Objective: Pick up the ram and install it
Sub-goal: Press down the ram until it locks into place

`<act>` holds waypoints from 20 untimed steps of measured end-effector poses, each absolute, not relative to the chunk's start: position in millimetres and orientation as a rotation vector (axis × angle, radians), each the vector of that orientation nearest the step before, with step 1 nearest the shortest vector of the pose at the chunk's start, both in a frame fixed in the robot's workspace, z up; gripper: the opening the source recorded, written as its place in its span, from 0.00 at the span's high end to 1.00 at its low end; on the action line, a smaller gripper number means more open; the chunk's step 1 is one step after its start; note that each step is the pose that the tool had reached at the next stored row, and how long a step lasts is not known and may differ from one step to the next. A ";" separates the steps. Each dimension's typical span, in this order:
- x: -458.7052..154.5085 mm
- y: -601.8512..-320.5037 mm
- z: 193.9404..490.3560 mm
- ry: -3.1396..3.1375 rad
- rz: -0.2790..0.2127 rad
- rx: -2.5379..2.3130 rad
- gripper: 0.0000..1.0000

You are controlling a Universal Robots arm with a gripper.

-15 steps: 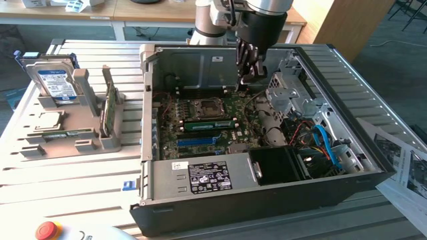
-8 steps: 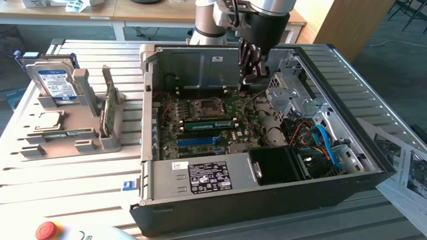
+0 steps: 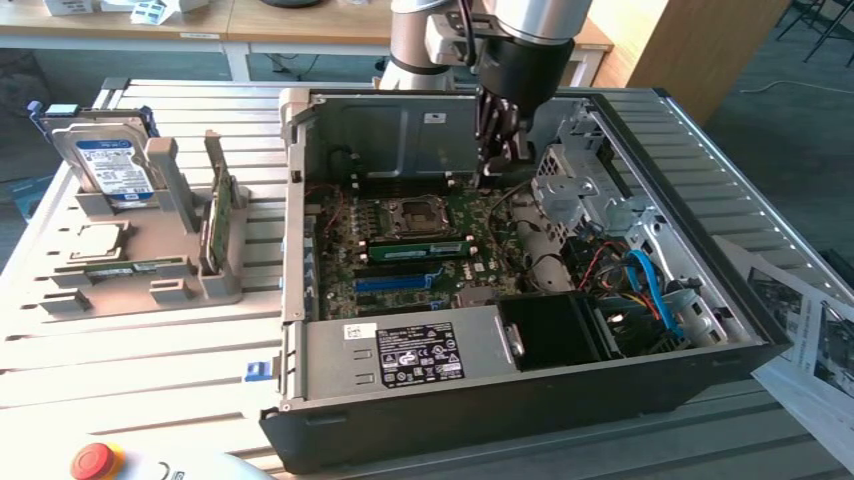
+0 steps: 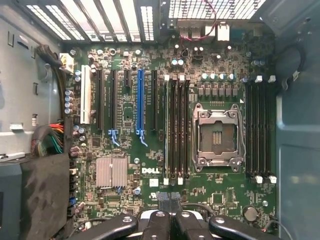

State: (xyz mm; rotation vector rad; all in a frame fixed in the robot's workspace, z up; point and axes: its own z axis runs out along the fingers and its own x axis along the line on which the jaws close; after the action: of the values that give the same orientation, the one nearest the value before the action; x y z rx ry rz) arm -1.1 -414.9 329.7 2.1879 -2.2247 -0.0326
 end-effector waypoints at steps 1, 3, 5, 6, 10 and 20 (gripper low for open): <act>-1.0 -414.8 328.0 -2.225 -0.033 2.188 0.89; -1.0 -414.8 324.6 -2.224 -0.033 2.188 0.89; -1.0 -414.8 320.9 -2.224 -0.033 2.188 0.89; -1.0 -414.8 319.1 -2.224 -0.033 2.188 0.89; -0.9 -414.7 311.7 -2.224 -0.033 2.188 0.89; -0.9 -414.3 293.7 -2.224 -0.032 2.188 0.89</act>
State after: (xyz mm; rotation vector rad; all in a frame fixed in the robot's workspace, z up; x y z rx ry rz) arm -0.9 -414.3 293.7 2.1877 -2.2242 -0.0324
